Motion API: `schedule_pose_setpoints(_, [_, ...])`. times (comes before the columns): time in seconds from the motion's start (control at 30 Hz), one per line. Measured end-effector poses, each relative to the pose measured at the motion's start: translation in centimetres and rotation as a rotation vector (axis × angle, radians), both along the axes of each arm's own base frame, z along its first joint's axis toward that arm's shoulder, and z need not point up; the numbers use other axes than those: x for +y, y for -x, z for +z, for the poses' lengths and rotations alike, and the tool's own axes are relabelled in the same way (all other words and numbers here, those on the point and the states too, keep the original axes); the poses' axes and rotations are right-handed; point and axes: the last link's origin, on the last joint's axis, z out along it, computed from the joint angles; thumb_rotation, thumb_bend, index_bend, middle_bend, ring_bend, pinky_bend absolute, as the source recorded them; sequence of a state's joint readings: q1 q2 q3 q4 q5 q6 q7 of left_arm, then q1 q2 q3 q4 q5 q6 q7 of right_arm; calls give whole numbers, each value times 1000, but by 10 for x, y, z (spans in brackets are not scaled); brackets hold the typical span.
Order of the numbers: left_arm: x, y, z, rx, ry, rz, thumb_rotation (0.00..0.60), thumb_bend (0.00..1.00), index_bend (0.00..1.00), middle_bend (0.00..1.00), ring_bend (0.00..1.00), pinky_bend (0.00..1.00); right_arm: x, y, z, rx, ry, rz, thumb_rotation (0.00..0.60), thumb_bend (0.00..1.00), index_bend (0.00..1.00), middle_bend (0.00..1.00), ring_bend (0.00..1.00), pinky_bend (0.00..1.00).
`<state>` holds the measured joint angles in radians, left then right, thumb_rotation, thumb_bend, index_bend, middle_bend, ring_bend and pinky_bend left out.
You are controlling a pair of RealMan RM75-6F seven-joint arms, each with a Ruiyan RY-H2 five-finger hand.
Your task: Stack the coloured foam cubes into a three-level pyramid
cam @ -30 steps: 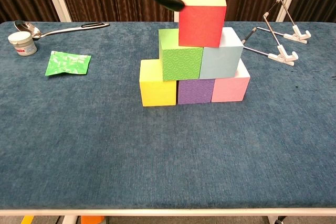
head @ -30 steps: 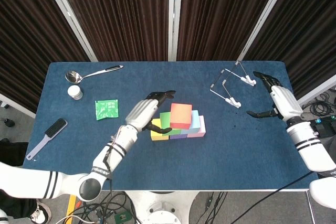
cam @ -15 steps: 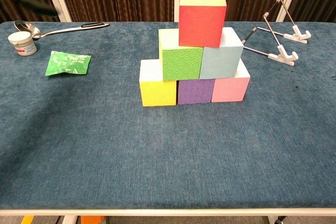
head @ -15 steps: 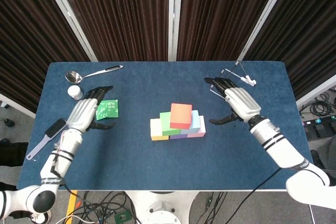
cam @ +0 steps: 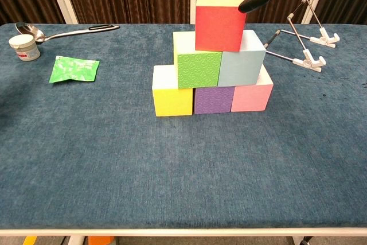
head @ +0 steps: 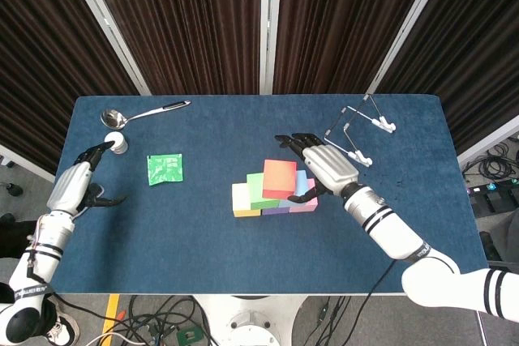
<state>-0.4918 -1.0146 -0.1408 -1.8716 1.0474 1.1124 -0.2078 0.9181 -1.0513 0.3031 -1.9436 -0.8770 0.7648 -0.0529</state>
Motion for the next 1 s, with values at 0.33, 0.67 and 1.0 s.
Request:
schedule_pose_setpoints(0.33, [-1, 11, -3, -13, 18, 20, 600, 150, 74, 69, 0, 0, -1, -6, -13, 49, 19, -2, 600, 56, 0, 285, 0, 0])
schedule_pose_setpoints(0.67, [-1, 14, -11, -5, 58, 34, 600, 146, 74, 69, 0, 0, -2, -7, -15, 63, 52, 1, 600, 123, 0, 375, 0, 0])
schedule_pose_setpoints(1.0, [2, 12, -11, -19, 61, 34, 600, 139, 74, 69, 0, 0, -3, -6, -9, 37, 62, 11, 600, 129, 0, 450, 0, 0])
